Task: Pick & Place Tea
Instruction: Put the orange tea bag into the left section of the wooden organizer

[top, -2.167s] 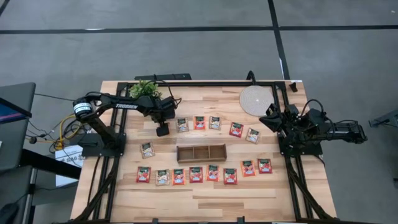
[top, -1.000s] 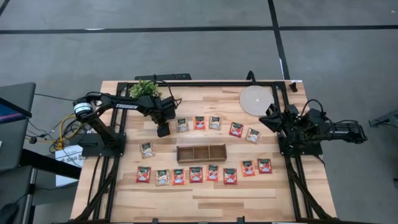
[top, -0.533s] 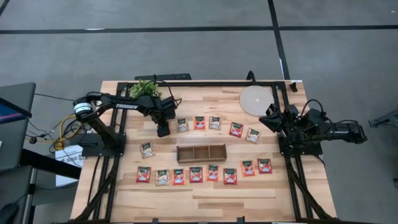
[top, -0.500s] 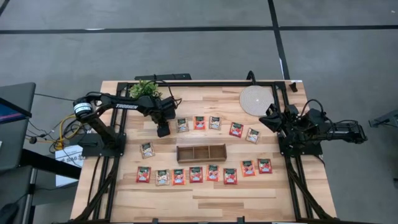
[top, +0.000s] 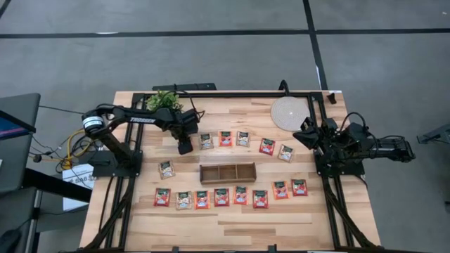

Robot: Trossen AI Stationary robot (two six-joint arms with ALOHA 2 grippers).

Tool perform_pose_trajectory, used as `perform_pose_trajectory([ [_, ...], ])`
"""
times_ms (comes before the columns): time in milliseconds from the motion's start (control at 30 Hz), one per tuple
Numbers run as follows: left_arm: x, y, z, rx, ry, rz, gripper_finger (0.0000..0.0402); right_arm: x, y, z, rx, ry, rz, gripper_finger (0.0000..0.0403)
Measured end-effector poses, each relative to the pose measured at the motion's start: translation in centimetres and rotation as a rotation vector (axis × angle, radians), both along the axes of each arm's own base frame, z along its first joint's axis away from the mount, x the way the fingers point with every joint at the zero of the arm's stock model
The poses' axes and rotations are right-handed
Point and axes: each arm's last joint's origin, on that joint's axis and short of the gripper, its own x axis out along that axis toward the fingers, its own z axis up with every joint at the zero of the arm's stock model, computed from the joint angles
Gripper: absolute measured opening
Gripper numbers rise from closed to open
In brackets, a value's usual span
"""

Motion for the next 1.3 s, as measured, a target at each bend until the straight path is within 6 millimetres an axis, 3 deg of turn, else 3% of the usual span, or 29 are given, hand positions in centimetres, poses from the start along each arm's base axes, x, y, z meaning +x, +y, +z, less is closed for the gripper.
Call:
perform_pose_trajectory([
  [400, -0.01, 0.00, 0.03, 0.000, -0.001, -0.001, 0.0105, 0.01, 0.00, 0.00, 0.000, 0.000, 0.000, 0.0000],
  [1300, -0.20, -0.06, 0.01, 0.003, 0.025, -0.007, 0.0104, 0.07, 0.00, -0.21, 0.000, 0.023, 0.000, 0.0000],
])
